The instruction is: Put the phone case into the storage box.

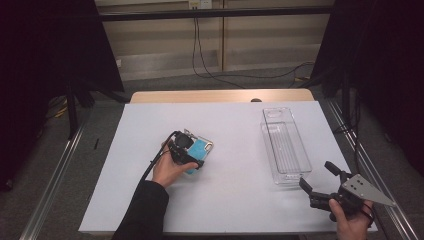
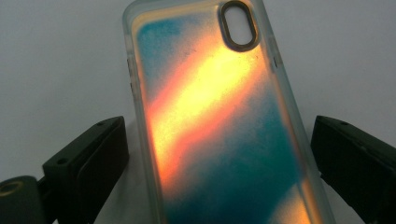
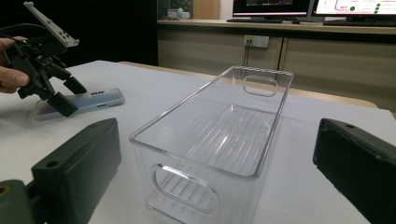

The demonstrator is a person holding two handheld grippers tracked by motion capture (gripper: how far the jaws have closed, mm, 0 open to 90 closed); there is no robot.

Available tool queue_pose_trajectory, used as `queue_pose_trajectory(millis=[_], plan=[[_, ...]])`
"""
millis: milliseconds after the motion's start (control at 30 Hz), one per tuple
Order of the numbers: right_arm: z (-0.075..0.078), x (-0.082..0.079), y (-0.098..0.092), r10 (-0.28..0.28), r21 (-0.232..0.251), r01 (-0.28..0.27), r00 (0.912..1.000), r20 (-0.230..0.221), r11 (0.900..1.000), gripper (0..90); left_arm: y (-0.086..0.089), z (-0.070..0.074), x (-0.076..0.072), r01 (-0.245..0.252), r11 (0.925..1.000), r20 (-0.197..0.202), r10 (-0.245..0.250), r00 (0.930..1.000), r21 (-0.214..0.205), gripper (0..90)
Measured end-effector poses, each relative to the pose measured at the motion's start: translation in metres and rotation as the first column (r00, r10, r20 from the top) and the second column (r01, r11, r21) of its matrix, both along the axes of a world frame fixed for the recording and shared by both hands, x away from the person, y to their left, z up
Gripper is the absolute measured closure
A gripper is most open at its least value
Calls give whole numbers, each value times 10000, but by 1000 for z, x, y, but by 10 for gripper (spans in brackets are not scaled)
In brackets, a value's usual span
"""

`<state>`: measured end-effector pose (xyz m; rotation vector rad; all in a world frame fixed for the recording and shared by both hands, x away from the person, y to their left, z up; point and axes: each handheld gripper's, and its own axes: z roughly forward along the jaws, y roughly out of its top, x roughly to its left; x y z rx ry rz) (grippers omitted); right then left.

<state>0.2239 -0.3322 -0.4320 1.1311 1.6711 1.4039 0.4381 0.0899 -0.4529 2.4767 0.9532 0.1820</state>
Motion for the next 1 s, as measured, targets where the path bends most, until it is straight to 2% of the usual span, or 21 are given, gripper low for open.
queue_pose_trajectory(millis=[533, 667, 833, 1000], plan=[[0, 1, 1, 53, 11, -53, 10000, -7, 10000, 2, -2, -1, 0, -150, 9998, -48, 151, 9999, 140, 44], [0, 1, 1, 54, -16, -54, 10000, -17, 10000, 2, -4, 0, 0, -245, 9995, -194, 249, 9995, 188, 57], [0, 1, 0, 75, -65, -75, 10000, -10, 10000, 2, -6, 4, 0, -171, 9993, -367, 183, 9992, 339, 115], [0, 1, 0, 95, -88, -95, 10000, -3, 9999, 2, -6, 5, -1, -132, 9993, -332, 143, 9993, 339, 151]])
